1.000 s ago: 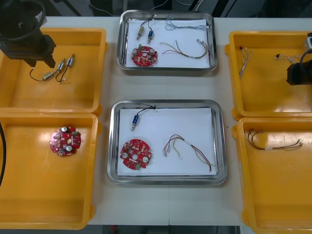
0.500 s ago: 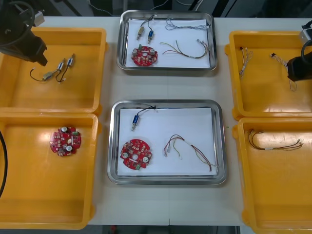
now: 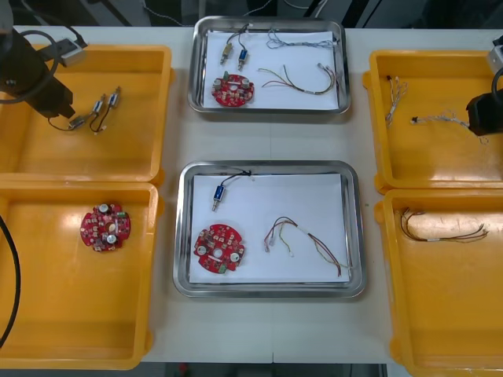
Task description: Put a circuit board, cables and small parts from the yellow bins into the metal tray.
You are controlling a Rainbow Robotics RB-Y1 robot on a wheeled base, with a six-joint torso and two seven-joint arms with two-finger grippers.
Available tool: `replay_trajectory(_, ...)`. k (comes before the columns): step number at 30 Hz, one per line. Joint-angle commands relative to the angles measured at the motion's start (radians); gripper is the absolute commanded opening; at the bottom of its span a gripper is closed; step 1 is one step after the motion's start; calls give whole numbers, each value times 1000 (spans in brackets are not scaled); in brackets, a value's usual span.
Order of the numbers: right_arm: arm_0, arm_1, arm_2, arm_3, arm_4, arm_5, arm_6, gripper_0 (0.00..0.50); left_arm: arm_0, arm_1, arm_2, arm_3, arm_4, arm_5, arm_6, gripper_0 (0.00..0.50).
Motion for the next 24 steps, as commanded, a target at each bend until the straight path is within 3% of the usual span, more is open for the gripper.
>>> replay_trajectory(1, 52, 35, -41, -81, -5, 7, -24, 0, -56, 43, 13, 22, 23, -57, -7, 500)
replay_trajectory(10, 92, 83, -62, -122, -2, 7, -27, 0, -54, 21, -21, 80, 31, -140, -7, 500)
replay_trajectory(21, 115, 91, -62, -141, 2, 9, -16, 0, -54, 7, -50, 148, 66, -204, -10, 500)
replay_trajectory(24, 115, 91, -62, -141, 2, 9, -16, 61, -53, 9, -52, 160, 88, -214, -12, 500)
